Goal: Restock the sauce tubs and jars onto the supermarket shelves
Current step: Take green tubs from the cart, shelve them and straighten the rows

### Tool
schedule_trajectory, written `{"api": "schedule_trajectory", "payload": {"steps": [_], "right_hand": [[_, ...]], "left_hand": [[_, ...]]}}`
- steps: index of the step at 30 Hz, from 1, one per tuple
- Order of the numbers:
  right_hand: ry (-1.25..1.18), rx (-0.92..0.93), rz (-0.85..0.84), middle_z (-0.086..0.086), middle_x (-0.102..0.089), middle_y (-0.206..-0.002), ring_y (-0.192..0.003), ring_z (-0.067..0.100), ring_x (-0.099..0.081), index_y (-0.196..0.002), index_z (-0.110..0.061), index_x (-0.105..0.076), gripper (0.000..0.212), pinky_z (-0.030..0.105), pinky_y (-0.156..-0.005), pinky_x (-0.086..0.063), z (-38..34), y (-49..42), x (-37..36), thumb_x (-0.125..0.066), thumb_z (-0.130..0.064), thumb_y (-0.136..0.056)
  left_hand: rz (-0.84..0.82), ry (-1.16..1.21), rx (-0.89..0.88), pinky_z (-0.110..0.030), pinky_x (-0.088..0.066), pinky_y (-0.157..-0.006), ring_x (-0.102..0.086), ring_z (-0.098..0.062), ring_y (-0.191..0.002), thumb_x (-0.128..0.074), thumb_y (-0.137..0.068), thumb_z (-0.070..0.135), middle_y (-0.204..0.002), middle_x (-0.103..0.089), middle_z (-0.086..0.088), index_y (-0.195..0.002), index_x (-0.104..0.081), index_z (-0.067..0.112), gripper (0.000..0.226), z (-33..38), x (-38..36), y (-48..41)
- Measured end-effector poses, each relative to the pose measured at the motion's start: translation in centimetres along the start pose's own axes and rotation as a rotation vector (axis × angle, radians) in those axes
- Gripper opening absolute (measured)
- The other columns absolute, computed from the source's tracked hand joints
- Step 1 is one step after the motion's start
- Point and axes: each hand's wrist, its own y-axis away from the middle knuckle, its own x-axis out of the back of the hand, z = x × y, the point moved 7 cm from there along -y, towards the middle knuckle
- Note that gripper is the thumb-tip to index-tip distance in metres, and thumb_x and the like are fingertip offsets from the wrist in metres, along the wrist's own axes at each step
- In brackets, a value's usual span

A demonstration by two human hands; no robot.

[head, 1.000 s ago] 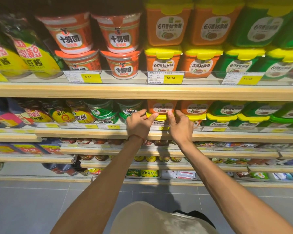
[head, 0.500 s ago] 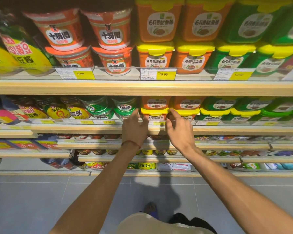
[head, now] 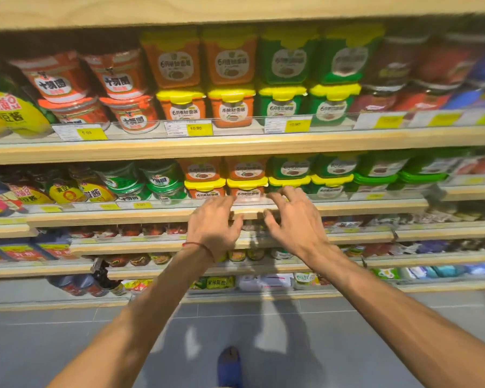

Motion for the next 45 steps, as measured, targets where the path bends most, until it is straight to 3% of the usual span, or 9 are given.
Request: {"api": "schedule_trajectory", "payload": {"steps": [9,17,25,31,37,42,45], "right_hand": [[0.023,0.065,0.150,0.006,-0.061,-0.127,-0.120,0.025,-0.051,-0.134,-0.015,-0.062,0.046,0.039,-0.092,-0.049,10.1,6.3,13.7,-0.054,-0.042,-0.098],[0.059,0.120,0.292,0.006,-0.062,-0.117,-0.114,0.027,-0.054,-0.127,-0.014,-0.066,0.041,0.040,-0.085,-0.051,15.0,7.9,24.9,-0.058,-0.040,-0.096],[0.021,0.131,0.412,0.005,-0.065,-0.116,-0.111,0.028,-0.054,-0.124,-0.014,-0.068,0.039,0.041,-0.089,-0.050,18.1,5.4,32.0,-0.060,-0.038,-0.094],[0.030,0.079,0.395,0.001,-0.063,-0.123,-0.117,0.024,-0.052,-0.129,-0.017,-0.066,0.042,0.037,-0.087,-0.048,21.2,2.6,32.2,-0.057,-0.042,-0.096],[0.029,0.020,0.339,0.004,-0.063,-0.124,-0.117,0.026,-0.052,-0.131,-0.016,-0.064,0.044,0.040,-0.094,-0.048,24.3,-0.4,30.0,-0.057,-0.042,-0.096],[-0.049,-0.049,0.280,0.006,-0.063,-0.127,-0.120,0.029,-0.053,-0.138,-0.016,-0.060,0.049,0.042,-0.098,-0.047,27.2,-3.0,27.7,-0.059,-0.040,-0.095],[-0.195,-0.126,0.239,0.005,-0.066,-0.127,-0.121,0.027,-0.059,-0.141,-0.020,-0.057,0.052,0.040,-0.098,-0.049,29.3,-4.1,25.9,-0.062,-0.038,-0.093]], "left_hand": [[0.157,-0.087,-0.076,-0.042,-0.055,-0.082,-0.062,-0.029,-0.116,-0.052,-0.097,0.047,-0.127,-0.068,-0.005,-0.134,-0.058,0.022,0.045,16.6,5.9,2.3],[0.223,-0.075,-0.065,-0.040,-0.054,-0.084,-0.064,-0.028,-0.114,-0.051,-0.098,0.048,-0.130,-0.067,-0.002,-0.139,-0.055,0.026,0.046,25.7,11.8,2.4],[0.303,-0.081,-0.128,-0.039,-0.051,-0.089,-0.060,-0.025,-0.123,-0.051,-0.098,0.048,-0.135,-0.065,0.003,-0.136,-0.058,0.028,0.043,32.1,16.4,-1.7],[0.311,0.007,-0.141,-0.042,-0.056,-0.089,-0.063,-0.026,-0.118,-0.055,-0.094,0.049,-0.127,-0.069,0.003,-0.134,-0.059,0.029,0.045,33.8,15.5,-6.0],[0.231,0.112,-0.158,-0.043,-0.055,-0.093,-0.066,-0.025,-0.116,-0.057,-0.091,0.045,-0.130,-0.068,0.002,-0.132,-0.060,0.029,0.044,35.2,12.5,-10.7],[0.177,0.240,-0.136,-0.041,-0.054,-0.098,-0.066,-0.024,-0.118,-0.059,-0.089,0.044,-0.125,-0.072,0.000,-0.131,-0.063,0.024,0.046,35.7,9.0,-14.8],[0.130,0.381,-0.073,-0.041,-0.053,-0.101,-0.067,-0.024,-0.116,-0.063,-0.092,0.032,-0.124,-0.071,-0.007,-0.134,-0.061,0.017,0.045,35.8,6.7,-16.8]]}}
